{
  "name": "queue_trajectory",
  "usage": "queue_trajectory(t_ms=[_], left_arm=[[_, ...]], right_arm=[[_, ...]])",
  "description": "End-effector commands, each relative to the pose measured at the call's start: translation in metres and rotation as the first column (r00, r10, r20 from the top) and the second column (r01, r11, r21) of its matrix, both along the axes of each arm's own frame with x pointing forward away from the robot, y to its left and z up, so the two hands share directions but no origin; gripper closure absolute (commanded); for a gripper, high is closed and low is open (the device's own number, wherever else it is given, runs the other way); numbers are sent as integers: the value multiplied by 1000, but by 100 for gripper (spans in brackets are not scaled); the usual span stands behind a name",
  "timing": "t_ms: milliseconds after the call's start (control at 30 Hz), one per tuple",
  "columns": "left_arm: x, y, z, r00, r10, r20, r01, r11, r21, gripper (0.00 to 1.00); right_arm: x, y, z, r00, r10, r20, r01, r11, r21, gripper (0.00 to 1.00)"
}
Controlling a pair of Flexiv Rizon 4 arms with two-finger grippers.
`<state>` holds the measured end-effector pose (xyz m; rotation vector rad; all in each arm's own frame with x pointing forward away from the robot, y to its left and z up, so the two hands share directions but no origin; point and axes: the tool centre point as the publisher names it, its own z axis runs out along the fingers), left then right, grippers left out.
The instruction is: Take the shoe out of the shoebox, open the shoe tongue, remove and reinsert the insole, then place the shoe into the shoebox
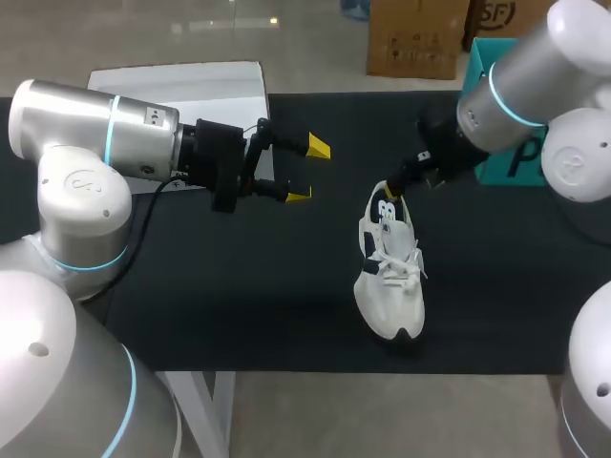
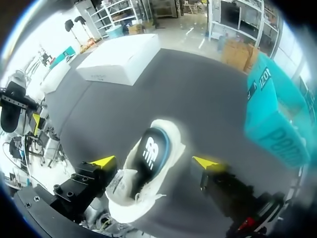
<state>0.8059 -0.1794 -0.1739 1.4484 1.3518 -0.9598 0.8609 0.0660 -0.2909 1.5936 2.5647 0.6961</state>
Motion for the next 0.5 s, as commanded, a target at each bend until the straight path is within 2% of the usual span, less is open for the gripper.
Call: queue_trajectory(t_ms=[33, 200, 233, 267, 300, 333, 367, 400, 433, 500], left_arm=[[0, 0, 0, 1000, -1, 1, 1, 1000, 5, 0], [0, 0, 0, 1000, -1, 1, 1, 1000, 5, 0], [0, 0, 0, 1000, -1, 1, 1, 1000, 5, 0], [0, 0, 0, 1000, -1, 1, 1, 1000, 5, 0], [0, 0, 0, 1000, -1, 1, 1, 1000, 5, 0], [0, 0, 0, 1000, -1, 1, 1, 1000, 5, 0], [0, 0, 0, 1000, -1, 1, 1, 1000, 5, 0], [0, 0, 0, 1000, -1, 1, 1, 1000, 5, 0], [0, 0, 0, 1000, -1, 1, 1, 1000, 5, 0], [0, 0, 0, 1000, -1, 1, 1, 1000, 5, 0]], right_arm=[[-4, 13, -5, 999, -37, -9, 37, 999, 4, 0], [-4, 25, -10, 999, -41, -17, 41, 999, -3, 2], [-3, 28, -14, 999, -39, -24, 39, 999, -5, 13], [-2, 29, -16, 999, -40, -27, 40, 999, -5, 30], [-1, 30, -19, 999, -41, -29, 41, 999, -5, 51], [-2, 32, -21, 999, -42, -32, 42, 999, -5, 59], [-2, 33, -24, 998, -45, -39, 45, 999, -5, 74], [-1, 34, -28, 998, -47, -44, 47, 999, -1, 96], [-1, 35, -32, 998, -48, -49, 48, 999, -4, 100], [0, 37, -40, 997, -52, -56, 52, 999, -8, 100]])
